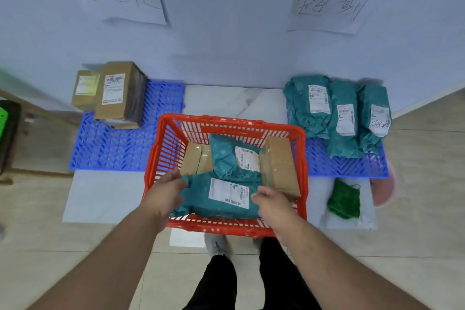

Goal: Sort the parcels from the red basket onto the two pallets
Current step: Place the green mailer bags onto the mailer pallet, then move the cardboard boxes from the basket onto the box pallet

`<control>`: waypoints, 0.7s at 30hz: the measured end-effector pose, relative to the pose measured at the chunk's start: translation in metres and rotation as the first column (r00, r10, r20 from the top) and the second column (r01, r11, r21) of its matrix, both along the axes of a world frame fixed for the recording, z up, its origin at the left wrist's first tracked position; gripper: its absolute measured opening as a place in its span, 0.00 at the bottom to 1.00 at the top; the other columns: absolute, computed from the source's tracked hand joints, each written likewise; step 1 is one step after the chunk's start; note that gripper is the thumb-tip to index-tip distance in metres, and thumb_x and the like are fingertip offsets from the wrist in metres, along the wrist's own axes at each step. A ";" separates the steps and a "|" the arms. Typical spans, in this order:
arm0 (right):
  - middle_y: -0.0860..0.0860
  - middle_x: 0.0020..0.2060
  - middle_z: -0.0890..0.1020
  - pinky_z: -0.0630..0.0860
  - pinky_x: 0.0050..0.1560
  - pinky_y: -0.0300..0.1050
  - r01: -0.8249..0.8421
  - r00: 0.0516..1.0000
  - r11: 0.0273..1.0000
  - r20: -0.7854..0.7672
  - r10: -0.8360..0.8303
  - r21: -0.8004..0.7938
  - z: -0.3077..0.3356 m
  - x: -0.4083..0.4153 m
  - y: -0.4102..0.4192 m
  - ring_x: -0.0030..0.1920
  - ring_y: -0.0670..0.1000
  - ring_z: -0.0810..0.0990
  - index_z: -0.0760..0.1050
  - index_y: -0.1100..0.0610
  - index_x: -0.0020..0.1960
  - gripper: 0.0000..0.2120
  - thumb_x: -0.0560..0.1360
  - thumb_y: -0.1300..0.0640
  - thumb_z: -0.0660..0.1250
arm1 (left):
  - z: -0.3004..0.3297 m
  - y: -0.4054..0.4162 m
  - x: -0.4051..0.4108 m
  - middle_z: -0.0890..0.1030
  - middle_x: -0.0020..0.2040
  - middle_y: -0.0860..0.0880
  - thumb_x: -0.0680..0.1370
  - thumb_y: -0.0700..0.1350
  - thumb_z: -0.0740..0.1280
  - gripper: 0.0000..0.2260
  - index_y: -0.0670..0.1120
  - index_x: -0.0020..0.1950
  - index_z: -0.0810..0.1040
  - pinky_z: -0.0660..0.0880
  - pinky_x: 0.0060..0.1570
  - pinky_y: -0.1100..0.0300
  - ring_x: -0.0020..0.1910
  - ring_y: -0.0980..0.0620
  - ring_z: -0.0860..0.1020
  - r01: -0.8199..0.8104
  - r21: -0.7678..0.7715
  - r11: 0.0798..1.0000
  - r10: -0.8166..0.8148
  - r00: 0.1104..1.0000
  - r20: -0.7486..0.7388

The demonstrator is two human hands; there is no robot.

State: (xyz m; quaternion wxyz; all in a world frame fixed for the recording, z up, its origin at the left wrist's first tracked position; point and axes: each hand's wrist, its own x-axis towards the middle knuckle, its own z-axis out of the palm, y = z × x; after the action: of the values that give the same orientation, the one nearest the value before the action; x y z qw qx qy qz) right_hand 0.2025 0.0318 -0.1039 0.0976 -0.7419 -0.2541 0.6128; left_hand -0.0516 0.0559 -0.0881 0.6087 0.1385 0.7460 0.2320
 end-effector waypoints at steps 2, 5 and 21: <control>0.49 0.49 0.90 0.80 0.33 0.40 0.045 0.999 0.999 0.021 -0.044 -0.012 0.003 0.002 -0.002 0.43 0.48 0.89 0.82 0.52 0.53 0.07 0.83 0.57 0.65 | -0.004 0.000 0.002 0.80 0.60 0.50 0.82 0.38 0.67 0.13 0.52 0.63 0.80 0.78 0.54 0.53 0.60 0.48 0.78 0.000 -0.024 1.000 0.001 1.000 0.026; 0.48 0.46 0.88 0.78 0.29 0.37 0.087 0.990 0.995 0.108 -0.092 0.057 0.014 0.009 0.003 0.40 0.45 0.87 0.80 0.50 0.52 0.06 0.83 0.56 0.65 | -0.008 0.004 0.022 0.81 0.57 0.50 0.83 0.38 0.65 0.12 0.53 0.63 0.78 0.79 0.50 0.55 0.54 0.51 0.79 0.013 -0.034 0.999 -0.009 0.995 0.101; 0.59 0.55 0.86 0.78 0.53 0.49 0.116 0.941 0.993 0.318 -0.112 0.004 -0.014 0.072 0.034 0.55 0.61 0.84 0.81 0.60 0.62 0.15 0.78 0.59 0.63 | -0.047 0.007 0.188 0.90 0.49 0.52 0.70 0.46 0.71 0.19 0.54 0.61 0.84 0.83 0.55 0.51 0.49 0.51 0.88 0.425 0.001 0.905 -0.404 0.859 0.315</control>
State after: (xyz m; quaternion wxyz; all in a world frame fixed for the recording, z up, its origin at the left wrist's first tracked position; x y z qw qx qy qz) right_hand 0.2741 0.0653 -0.1178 0.0852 -0.8451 -0.2186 0.4803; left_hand 0.1361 0.0627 -0.1351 0.7575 0.2370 0.6018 0.0886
